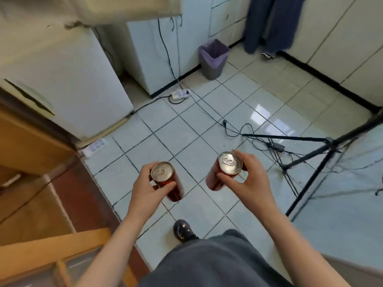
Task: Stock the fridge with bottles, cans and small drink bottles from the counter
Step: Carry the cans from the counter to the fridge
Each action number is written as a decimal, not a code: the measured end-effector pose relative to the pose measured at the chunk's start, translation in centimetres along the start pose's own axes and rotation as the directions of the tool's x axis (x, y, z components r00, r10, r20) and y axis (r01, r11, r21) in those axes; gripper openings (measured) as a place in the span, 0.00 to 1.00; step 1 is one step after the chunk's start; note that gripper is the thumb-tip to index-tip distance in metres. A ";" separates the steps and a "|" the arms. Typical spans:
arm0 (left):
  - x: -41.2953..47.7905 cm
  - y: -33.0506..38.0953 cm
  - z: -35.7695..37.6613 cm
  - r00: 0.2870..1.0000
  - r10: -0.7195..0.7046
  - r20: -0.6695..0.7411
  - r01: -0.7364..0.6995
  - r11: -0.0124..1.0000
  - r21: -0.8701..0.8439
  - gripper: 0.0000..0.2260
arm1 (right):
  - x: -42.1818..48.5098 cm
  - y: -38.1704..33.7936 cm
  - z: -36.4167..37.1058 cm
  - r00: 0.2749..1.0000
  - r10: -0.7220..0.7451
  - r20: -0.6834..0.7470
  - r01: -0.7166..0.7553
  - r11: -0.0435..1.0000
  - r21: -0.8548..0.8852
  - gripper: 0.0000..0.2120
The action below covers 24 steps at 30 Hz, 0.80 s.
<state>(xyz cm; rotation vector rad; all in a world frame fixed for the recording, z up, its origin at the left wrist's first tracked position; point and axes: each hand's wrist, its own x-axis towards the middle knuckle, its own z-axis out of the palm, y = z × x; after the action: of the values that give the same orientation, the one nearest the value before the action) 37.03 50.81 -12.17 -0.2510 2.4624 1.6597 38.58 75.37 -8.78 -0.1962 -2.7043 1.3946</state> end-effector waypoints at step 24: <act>23.3 -5.9 -30.3 0.742 -0.207 -0.637 0.131 0.978 -0.165 0.28 | 34.5 -25.1 36.4 0.777 -0.396 0.490 0.324 0.918 0.227 0.28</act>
<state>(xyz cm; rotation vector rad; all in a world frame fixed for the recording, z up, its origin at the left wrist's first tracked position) 14.50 19.40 -11.57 -1.2328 2.6672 1.8513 -2.44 37.04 -8.55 0.8011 -2.7968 1.6752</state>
